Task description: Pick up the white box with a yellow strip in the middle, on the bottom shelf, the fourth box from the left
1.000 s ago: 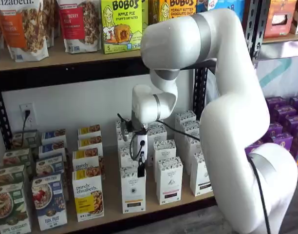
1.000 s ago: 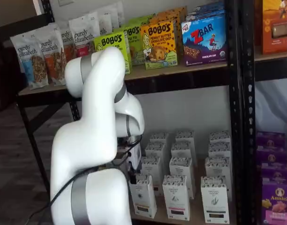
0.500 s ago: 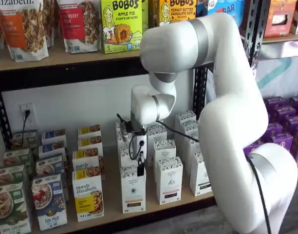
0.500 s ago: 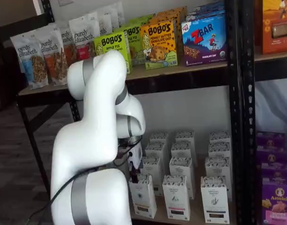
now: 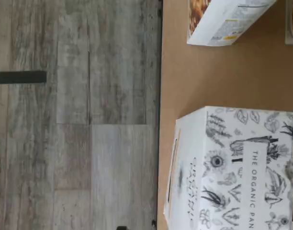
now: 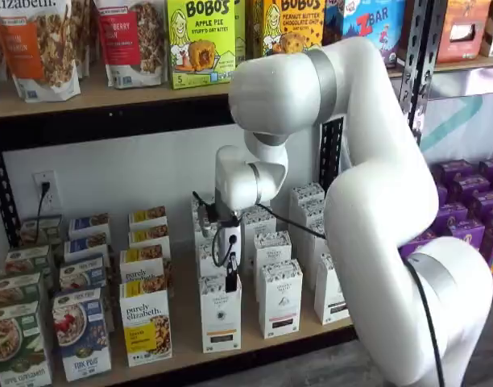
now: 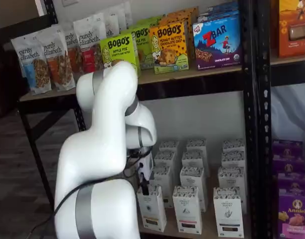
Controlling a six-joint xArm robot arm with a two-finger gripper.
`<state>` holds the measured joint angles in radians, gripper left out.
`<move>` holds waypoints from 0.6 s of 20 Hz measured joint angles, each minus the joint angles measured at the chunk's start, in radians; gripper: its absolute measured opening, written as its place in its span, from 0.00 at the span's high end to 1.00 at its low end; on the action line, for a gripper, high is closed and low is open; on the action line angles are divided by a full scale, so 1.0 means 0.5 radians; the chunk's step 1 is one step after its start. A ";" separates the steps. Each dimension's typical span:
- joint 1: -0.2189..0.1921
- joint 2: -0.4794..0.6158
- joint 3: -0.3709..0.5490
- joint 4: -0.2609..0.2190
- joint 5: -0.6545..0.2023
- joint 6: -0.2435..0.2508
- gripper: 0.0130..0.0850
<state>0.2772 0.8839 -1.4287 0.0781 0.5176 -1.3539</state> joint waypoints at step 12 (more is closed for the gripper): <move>-0.047 0.203 -0.286 -0.073 0.146 0.020 0.00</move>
<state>0.2540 0.9855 -1.5716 0.0414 0.5904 -1.3438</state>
